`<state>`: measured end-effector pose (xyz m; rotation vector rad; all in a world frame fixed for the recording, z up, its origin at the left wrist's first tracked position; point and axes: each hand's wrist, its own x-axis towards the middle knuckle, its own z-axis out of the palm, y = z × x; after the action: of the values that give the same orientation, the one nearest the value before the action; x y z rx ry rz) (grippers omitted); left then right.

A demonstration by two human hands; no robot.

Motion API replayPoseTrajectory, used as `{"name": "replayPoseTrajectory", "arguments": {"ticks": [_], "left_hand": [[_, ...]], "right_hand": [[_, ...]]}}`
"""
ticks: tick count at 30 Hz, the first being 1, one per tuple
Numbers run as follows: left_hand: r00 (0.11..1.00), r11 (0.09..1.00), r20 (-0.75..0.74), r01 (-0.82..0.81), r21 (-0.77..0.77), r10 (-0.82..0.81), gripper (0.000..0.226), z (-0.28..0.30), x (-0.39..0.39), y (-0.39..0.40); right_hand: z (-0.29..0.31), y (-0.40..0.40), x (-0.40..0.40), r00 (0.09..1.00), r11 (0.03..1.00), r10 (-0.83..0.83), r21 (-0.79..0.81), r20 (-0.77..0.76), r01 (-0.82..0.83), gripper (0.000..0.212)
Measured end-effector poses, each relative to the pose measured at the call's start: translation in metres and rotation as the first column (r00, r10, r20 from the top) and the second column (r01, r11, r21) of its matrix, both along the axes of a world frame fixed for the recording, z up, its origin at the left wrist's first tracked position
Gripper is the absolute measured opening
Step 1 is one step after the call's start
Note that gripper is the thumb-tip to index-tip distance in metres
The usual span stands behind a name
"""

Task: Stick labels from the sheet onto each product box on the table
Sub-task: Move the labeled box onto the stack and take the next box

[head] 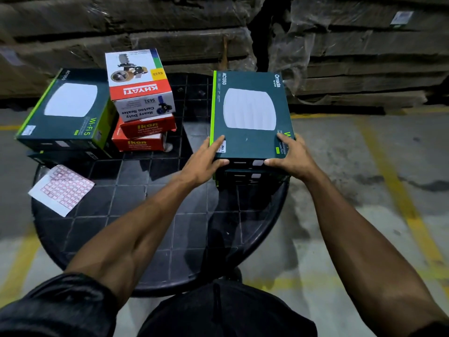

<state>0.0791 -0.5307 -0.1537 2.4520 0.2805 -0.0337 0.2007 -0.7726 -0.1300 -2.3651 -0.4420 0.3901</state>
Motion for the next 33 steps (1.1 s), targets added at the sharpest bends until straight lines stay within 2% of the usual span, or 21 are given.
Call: {"name": "replayPoseTrajectory", "arguments": {"ticks": [8, 10, 12, 14, 18, 24, 30, 33], "left_hand": [[1.0, 1.0, 0.012, -0.002, -0.013, 0.002, 0.074, 0.001, -0.005, -0.003], [1.0, 1.0, 0.009, 0.013, 0.0, -0.013, 0.071, 0.003, -0.006, -0.001], [1.0, 0.999, 0.026, 0.014, 0.035, -0.015, 0.065, 0.006, -0.009, 0.003], [0.999, 0.997, 0.052, -0.004, 0.077, 0.0, 0.059, 0.01, -0.013, 0.011], [0.992, 0.976, 0.055, -0.12, 0.18, 0.111, 0.052, 0.017, -0.029, 0.038], [0.944, 0.888, 0.097, -0.33, 0.319, 0.316, 0.043, 0.03, -0.072, 0.112], [0.84, 0.77, 0.114, -0.534, 0.351, 0.531, 0.042, 0.048, -0.121, 0.207], [0.812, 0.743, 0.089, -0.567, 0.355, 0.577, 0.045, 0.047, -0.142, 0.269]], "right_hand": [[0.004, -0.002, -0.007, 0.999, 0.999, 0.005, -0.032, -0.047, -0.006, 0.103], [0.008, 0.001, -0.009, 1.0, 0.987, 0.016, -0.16, -0.013, -0.018, 0.104], [0.013, 0.007, -0.013, 0.998, 0.945, 0.033, -0.326, 0.061, -0.011, 0.087], [0.016, 0.022, -0.017, 0.988, 0.925, 0.072, -0.38, 0.137, -0.015, 0.07], [0.017, 0.069, -0.027, 0.967, 0.928, 0.176, -0.359, 0.182, -0.102, 0.061], [0.03, 0.168, -0.046, 0.906, 0.915, 0.359, -0.277, 0.224, -0.294, 0.057], [0.05, 0.274, -0.083, 0.851, 0.874, 0.481, -0.186, 0.212, -0.448, 0.049], [0.044, 0.331, -0.105, 0.791, 0.807, 0.587, -0.208, 0.172, -0.553, 0.055]]}}
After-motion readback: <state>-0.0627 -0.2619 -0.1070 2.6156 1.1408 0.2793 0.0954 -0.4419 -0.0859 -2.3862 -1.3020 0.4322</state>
